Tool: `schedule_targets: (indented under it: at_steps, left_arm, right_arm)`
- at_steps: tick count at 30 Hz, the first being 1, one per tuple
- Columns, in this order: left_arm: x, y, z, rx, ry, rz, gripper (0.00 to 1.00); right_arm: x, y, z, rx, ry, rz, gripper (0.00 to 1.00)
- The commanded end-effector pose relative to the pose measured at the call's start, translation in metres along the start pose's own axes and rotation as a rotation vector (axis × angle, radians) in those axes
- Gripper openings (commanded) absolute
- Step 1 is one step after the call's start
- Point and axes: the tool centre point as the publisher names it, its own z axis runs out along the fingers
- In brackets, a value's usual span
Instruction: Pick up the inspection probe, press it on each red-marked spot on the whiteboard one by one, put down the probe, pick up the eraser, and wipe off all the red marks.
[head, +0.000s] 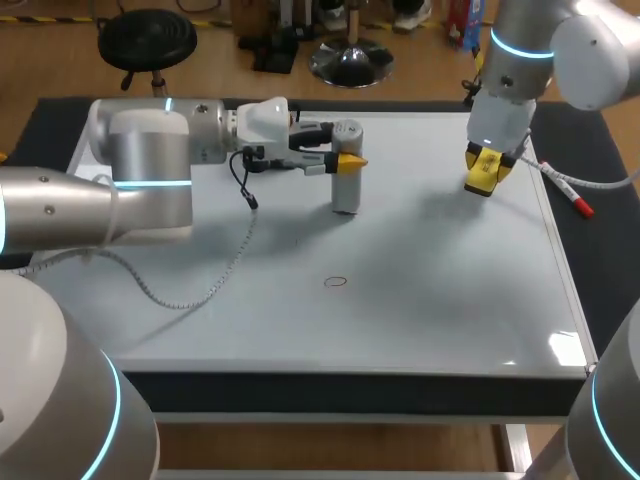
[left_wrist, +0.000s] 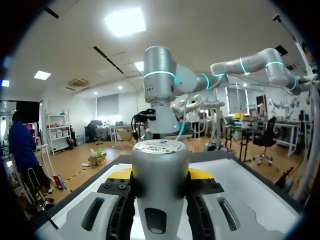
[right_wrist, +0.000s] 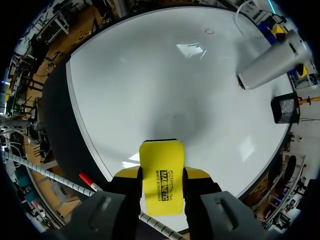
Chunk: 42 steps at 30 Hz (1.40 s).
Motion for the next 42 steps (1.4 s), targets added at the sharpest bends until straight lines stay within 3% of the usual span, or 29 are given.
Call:
schedule_targets:
  at_steps: [1, 42]
  left_arm:
    - [0.0019, 0.0011, 0.0015, -0.001, 0.0, -0.001, 0.0]
    - [-0.0018, 0.0047, 0.0024, -0.001, 0.001, -0.016, 0.0]
  right_arm:
    - [0.0001, -0.0011, -0.0005, 0.0, 0.002, -0.002, 0.0]
    - [0.0001, -0.0011, -0.0005, 0.0, 0.002, -0.002, 0.0]
